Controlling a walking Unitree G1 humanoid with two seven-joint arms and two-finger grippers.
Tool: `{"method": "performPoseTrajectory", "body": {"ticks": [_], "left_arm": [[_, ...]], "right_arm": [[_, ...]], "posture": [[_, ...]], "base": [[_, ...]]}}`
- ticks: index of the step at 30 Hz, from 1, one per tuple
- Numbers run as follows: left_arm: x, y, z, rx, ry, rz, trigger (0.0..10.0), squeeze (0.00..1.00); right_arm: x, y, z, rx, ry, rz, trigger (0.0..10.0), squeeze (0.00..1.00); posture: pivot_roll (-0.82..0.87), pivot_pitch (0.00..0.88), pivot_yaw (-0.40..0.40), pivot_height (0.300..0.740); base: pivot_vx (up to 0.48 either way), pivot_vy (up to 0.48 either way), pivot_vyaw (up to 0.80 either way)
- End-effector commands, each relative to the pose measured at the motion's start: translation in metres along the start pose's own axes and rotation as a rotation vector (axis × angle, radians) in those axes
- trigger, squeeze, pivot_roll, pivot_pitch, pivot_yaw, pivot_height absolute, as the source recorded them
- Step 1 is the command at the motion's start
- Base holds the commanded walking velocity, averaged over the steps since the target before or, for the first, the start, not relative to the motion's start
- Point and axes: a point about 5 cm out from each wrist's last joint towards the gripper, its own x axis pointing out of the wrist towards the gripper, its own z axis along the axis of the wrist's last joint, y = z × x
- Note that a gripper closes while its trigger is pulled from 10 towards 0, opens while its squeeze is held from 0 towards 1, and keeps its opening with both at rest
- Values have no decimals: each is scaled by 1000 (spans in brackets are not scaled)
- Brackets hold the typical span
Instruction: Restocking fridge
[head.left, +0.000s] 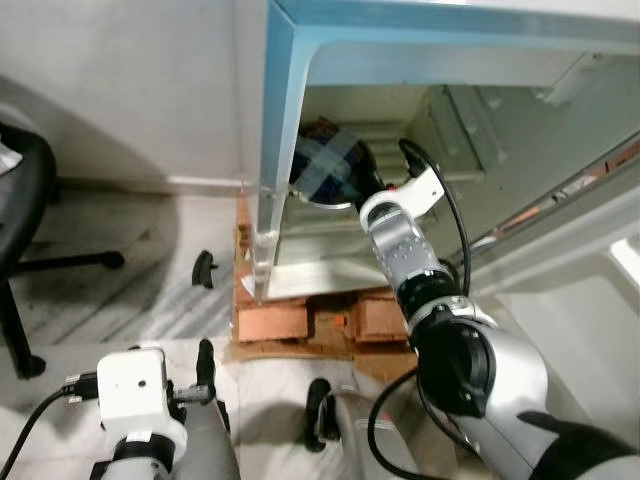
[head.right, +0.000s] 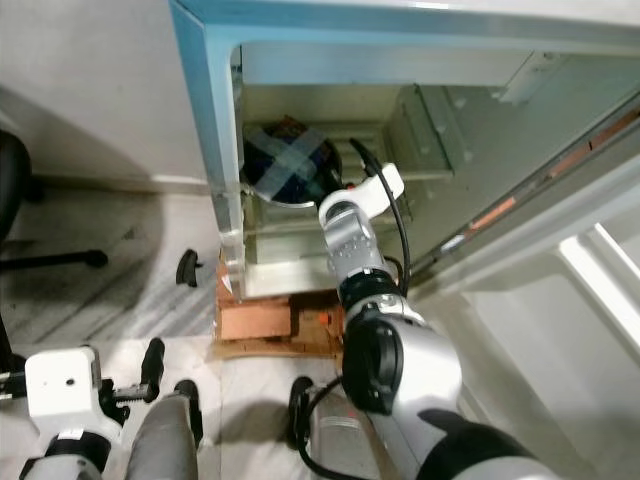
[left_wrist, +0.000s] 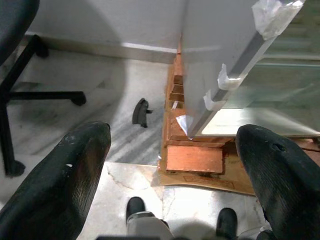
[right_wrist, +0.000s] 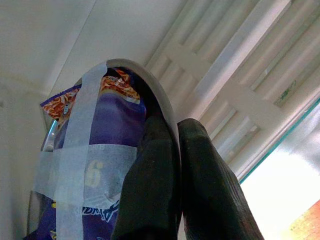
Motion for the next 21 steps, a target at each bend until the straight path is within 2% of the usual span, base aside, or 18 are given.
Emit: {"method": "performPoseTrajectory", "body": {"ticks": [1, 2, 4, 9, 12, 17, 18, 19, 20, 21], "left_arm": [[-4, -1, -2, 3, 17, 12, 10000, 0], [-4, -1, -2, 2, 18, 13, 10000, 0], [-3, -2, -2, -2, 15, 15, 10000, 0], [0, -4, -1, -7, 14, 19, 10000, 0], [2, -6, -3, -15, 13, 26, 10000, 0], [2, -7, -3, -19, 12, 29, 10000, 0], [3, -7, -2, -20, 9, 30, 10000, 0], [4, -6, -2, -21, 8, 32, 10000, 0], [4, -6, -2, -21, 6, 33, 10000, 0], [5, -6, -1, -21, 5, 34, 10000, 0]], "right_arm": [[-1, 9, -15, 49, 53, 3, 10000, 0], [-1, 10, -16, 61, 53, 3, 10000, 0], [-1, 16, -20, 149, 73, 19, 10000, 0], [-2, 31, -28, 223, 110, 103, 10000, 0], [-4, 43, -36, 238, 146, 193, 10000, 0], [-6, 53, -41, 231, 176, 268, 10000, 0], [-7, 57, -44, 232, 187, 302, 10000, 510], [-7, 58, -45, 224, 189, 313, 10000, 733], [-8, 59, -45, 218, 191, 319, 10000, 733], [-8, 60, -46, 220, 192, 324, 10000, 1000]], "posture": [[343, 344, -184, 740], [343, 343, -184, 740], [341, 338, -187, 740], [339, 332, -195, 740], [337, 328, -203, 740], [337, 327, -204, 740], [337, 326, -205, 740], [336, 325, -205, 740], [336, 325, -205, 740], [336, 325, -205, 740]], "base": [[0, 0, 0], [0, 0, 0], [0, 0, 0], [0, 0, 0], [0, 0, 0], [0, 0, 0], [0, 0, 0], [0, 0, 0], [0, 0, 0], [0, 0, 0]]}}
